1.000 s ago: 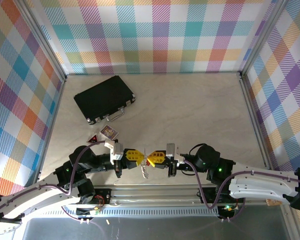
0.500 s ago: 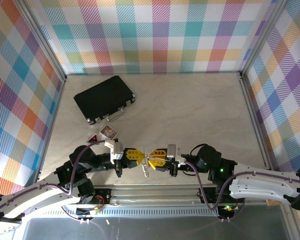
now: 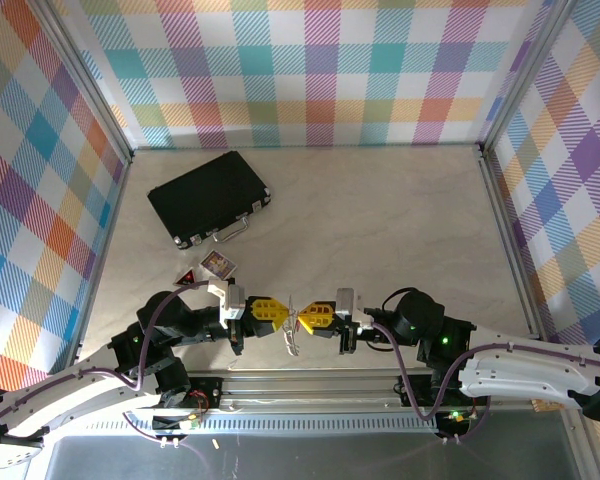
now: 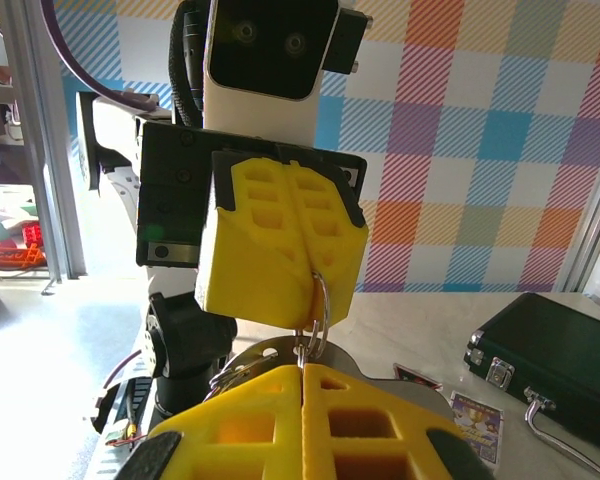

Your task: Put the keys on the keyring

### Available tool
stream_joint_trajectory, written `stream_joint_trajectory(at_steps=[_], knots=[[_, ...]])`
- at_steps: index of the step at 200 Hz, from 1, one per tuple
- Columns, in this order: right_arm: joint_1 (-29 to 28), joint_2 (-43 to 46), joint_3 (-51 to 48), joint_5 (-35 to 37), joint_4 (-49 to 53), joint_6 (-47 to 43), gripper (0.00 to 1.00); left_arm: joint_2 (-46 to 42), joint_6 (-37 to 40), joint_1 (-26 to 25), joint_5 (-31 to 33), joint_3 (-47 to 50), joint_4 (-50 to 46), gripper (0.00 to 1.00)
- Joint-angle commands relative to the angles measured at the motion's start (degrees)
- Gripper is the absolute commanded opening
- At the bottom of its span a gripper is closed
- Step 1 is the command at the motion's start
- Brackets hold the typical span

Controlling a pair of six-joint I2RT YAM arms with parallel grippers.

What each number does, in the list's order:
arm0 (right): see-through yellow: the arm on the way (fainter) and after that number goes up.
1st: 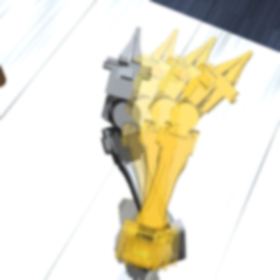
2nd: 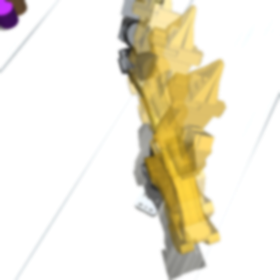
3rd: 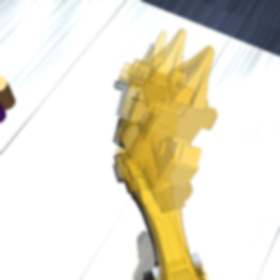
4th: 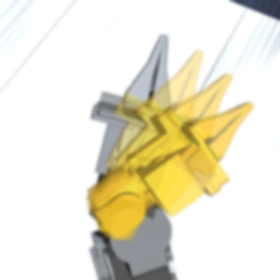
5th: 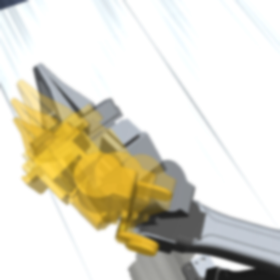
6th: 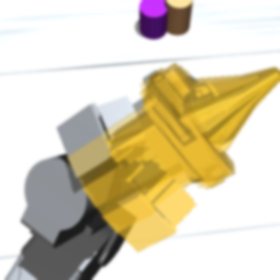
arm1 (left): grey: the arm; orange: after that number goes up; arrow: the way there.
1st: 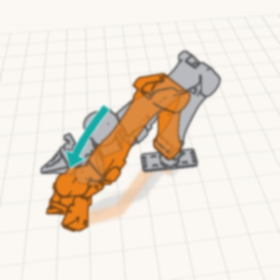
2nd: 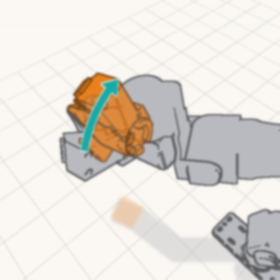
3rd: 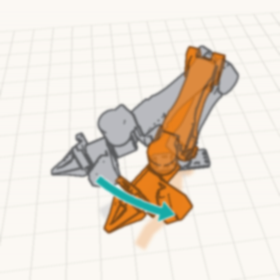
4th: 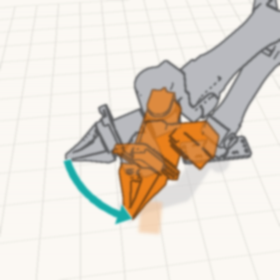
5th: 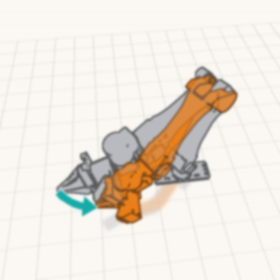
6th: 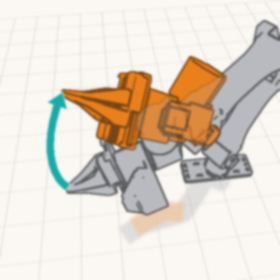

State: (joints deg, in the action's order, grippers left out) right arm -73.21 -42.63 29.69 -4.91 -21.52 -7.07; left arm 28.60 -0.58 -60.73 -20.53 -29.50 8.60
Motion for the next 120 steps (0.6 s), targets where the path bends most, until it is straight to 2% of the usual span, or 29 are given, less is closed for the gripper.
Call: stream_joint_trajectory(at_steps=[1, 70, 120], knots=[[-0.3, 0.6, -0.2, -0.7, 0.5, -0.3, 0.00, -0.9, -0.7, -0.4, 0.3, -0.1, 4.3, 0.00], [-0.3, -1.2, 1.0, -2.5, 1.0, -0.1, 0.03, -0.5, -0.9, -0.4, 1.0, -0.1, 5.0, 0.00], [-0.4, 1.9, 1.0, -2.7, 2.5, 0.7, 0.22, -0.7, -1.0, -0.4, 0.9, 0.6, 5.7, 0.00]])
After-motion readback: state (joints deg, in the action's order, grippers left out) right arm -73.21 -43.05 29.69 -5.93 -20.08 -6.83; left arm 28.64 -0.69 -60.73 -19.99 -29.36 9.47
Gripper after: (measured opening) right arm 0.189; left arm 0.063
